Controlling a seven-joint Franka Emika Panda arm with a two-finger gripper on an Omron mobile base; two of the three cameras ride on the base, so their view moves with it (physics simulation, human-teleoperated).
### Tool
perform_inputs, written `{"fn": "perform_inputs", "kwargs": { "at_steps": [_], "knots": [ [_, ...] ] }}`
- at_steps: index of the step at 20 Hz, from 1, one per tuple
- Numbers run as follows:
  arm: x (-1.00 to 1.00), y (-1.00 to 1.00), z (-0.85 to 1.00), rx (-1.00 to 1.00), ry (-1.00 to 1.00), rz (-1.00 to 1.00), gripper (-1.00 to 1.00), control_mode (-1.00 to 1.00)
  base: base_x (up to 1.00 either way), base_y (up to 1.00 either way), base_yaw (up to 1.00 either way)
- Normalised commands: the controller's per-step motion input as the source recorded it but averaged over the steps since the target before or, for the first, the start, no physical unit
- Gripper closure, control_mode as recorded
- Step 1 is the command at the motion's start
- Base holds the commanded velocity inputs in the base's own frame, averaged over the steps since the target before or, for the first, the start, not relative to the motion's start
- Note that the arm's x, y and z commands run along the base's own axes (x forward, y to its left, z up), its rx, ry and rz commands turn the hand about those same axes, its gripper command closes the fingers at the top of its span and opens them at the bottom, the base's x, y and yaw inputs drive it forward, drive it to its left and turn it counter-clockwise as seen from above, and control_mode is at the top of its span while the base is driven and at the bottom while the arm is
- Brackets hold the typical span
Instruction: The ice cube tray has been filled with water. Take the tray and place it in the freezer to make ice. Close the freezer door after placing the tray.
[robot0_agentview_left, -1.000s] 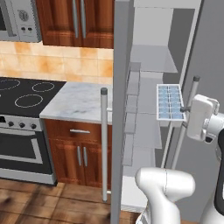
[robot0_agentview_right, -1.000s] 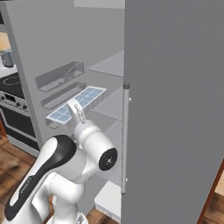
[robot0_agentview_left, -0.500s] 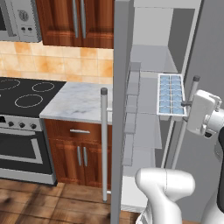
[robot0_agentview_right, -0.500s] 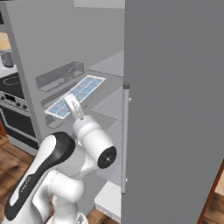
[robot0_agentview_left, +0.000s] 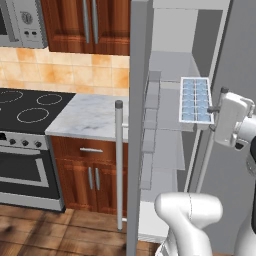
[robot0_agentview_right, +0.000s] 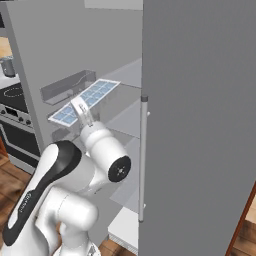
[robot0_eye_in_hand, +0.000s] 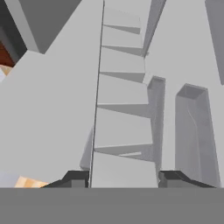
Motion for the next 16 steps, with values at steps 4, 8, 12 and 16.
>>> {"fn": "perform_inputs", "kwargs": {
  "at_steps": [4,8,12,16],
  "knots": [
    [0.03,0.07,0.02,0.00,0.01,0.00,1.00,-1.00,0.00,0.00,0.00],
    [0.13,0.09,0.00,0.00,0.02,-0.02,1.00,-1.00,0.00,0.00,0.00],
    [0.19,0.07,0.03,0.00,0.01,-0.06,1.00,-1.00,0.00,0.00,0.00],
    [0.13,0.01,0.07,0.00,0.00,-0.10,1.00,-1.00,0.00,0.00,0.00]
  ]
}}
